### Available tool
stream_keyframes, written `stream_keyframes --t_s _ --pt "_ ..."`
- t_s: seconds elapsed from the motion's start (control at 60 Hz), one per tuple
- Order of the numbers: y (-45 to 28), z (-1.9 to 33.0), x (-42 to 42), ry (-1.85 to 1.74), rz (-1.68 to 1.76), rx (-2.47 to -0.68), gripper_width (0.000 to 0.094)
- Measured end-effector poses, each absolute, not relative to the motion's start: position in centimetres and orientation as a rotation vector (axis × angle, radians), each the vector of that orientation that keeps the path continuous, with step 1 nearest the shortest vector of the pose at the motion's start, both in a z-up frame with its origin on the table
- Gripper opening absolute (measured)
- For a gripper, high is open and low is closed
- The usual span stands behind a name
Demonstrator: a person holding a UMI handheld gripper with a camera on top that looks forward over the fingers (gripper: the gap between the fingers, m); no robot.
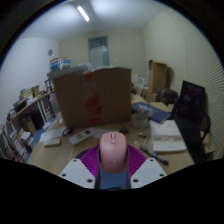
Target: Arrange mouse
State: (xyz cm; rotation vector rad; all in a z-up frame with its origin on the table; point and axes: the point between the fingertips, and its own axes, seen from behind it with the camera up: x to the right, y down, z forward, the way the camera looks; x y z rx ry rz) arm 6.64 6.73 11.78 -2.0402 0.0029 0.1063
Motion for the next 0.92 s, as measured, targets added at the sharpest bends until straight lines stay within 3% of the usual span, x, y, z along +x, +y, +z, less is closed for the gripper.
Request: stream_keyframes --t_s 0.15,0.267,0.283,0.317,0.367,0.4,0.417,0.483,0.5,0.517,0.55,0.8,0.917 --pt "6.3 3.4 1.7 -0.086 0.098 -2.178 0.0338" --pt "5.6 -1.2 1.0 -0.11 0.073 -2.268 0.0368" --pt "5.9 -1.3 1.0 -0.113 0.068 -2.244 0.0414" --pt "6.0 -1.3 0.9 -0.123 0.054 -2.243 0.039" --pt "6.1 -1.2 0.8 -0.132 0.048 -2.237 0.0452" --pt "6.1 -1.3 0.9 -0.131 0.048 -2.251 0.0552" --pt "6.1 -1.4 0.9 -0.127 0.052 -2.259 0.052" --pt "6.1 -1.5 1.1 -0.1 0.075 -2.307 0.06" --pt "5.9 -1.4 1.0 -0.098 0.087 -2.319 0.0695" --pt "5.7 -1.4 0.9 -0.095 0.102 -2.33 0.0702" --pt "5.2 -1.0 0.7 -0.084 0.131 -2.34 0.0872" --pt "-2.6 9.6 1.4 -0.036 0.185 -2.262 0.0828" --pt "-8.5 12.5 4.1 0.012 0.14 -2.273 0.0831"
